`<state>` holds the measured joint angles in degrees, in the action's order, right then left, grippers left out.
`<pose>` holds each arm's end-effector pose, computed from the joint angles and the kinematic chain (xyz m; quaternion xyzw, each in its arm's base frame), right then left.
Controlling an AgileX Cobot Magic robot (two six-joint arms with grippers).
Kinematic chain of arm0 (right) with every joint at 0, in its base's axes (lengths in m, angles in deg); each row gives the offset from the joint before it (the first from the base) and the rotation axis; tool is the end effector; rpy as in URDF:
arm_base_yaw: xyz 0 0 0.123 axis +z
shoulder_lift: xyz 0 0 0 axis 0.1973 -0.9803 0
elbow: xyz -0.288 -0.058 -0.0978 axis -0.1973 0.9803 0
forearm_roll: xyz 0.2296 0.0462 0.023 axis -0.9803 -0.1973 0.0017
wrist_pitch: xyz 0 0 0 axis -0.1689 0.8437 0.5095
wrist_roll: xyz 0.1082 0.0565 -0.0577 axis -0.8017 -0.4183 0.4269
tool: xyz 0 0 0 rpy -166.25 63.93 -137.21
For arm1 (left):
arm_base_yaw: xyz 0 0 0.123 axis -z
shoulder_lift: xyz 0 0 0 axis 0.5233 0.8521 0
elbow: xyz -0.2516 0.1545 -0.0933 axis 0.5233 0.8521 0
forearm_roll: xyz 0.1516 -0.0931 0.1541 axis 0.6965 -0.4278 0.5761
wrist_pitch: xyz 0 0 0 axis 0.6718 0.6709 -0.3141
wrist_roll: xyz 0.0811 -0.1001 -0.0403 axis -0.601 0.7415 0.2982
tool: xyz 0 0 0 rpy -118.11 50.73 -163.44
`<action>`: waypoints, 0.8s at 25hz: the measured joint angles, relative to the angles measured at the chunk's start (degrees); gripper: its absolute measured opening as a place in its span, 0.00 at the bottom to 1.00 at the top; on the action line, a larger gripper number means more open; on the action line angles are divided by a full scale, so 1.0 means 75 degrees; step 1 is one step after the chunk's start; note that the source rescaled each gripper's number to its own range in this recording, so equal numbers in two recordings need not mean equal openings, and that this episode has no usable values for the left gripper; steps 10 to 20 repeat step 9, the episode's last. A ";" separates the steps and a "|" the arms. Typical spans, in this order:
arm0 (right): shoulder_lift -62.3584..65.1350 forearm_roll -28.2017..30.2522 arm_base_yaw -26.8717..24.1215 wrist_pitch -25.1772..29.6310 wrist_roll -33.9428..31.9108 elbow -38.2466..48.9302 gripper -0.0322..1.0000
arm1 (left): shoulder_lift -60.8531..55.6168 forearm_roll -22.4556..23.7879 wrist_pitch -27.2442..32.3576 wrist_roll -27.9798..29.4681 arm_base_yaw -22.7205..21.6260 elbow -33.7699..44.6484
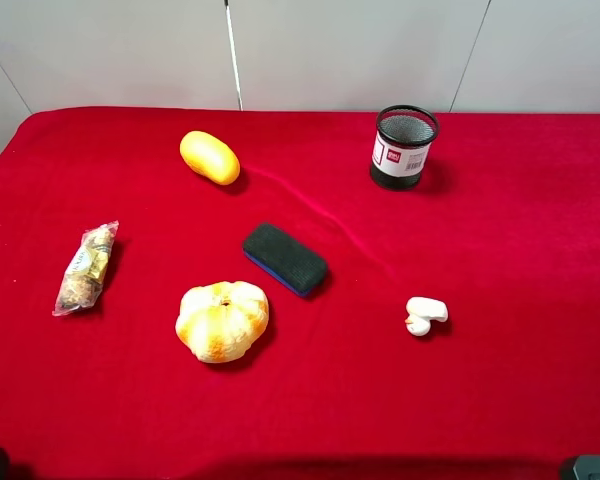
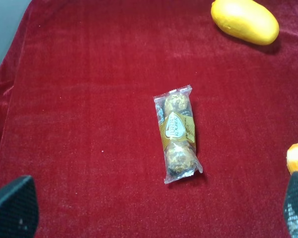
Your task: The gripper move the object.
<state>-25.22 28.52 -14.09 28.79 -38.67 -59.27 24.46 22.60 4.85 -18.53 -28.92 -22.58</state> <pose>-0.0033 0.0043 0.2540 0.0030 0.8407 -0.0051 0.5414 -0.0045 0.0002 0.2467 0.0341 0.8530 -0.0031 0.5209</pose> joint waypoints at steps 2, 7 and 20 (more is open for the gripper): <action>0.0000 0.0003 0.0000 0.0000 0.0000 0.0000 1.00 | 0.0000 0.0000 0.0000 0.0000 0.0000 0.0000; 0.0000 0.0003 0.0000 0.0000 0.0000 0.0000 1.00 | 0.0000 0.0000 0.0000 0.0000 0.0000 0.0000; 0.0000 0.0003 0.0000 0.0000 0.0000 0.0000 1.00 | 0.0000 0.0000 0.0000 0.0000 0.0000 0.0000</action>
